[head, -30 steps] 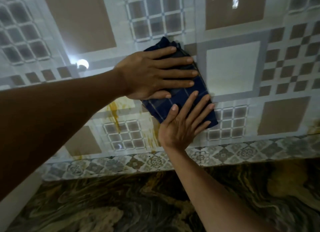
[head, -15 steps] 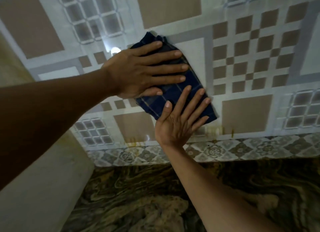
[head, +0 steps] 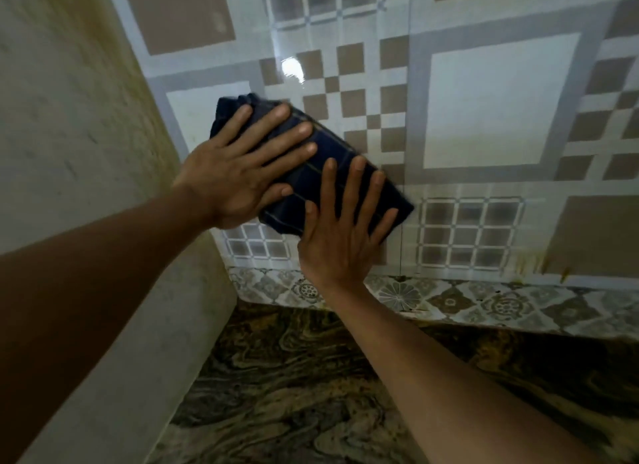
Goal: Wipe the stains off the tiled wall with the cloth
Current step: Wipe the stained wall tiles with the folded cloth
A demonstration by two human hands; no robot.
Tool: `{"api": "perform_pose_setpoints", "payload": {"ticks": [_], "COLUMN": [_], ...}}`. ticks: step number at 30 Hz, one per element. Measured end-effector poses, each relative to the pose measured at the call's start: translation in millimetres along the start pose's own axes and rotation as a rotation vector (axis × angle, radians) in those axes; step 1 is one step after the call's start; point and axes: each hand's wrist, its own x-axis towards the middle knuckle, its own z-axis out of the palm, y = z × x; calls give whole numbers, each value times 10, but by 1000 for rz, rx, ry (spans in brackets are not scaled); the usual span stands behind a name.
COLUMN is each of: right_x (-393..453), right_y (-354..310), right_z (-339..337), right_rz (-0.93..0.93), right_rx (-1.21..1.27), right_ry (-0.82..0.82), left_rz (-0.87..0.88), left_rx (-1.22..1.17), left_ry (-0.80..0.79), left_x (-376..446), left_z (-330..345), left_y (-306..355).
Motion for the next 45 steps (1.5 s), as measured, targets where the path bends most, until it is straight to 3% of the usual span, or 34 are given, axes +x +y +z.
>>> {"api": "perform_pose_setpoints", "payload": {"ticks": [8, 21, 34, 45], "right_x": [125, 567, 833, 1028], "right_y": [239, 302, 1187, 2560], "right_z": [-91, -287, -911, -1784], "right_rz": [-593, -1372, -1542, -1520], "right_rx": [-197, -620, -768, -770], "right_ry": [-75, -273, -437, -409], "left_rz": [-698, -1434, -1770, -1812], "left_rx": [-329, -886, -1177, -1160], "left_ry": [-134, 28, 218, 237], "left_x": [-620, -345, 911, 2156], "left_z": [463, 712, 204, -288], "left_y": [975, 2295, 3216, 4207]}}
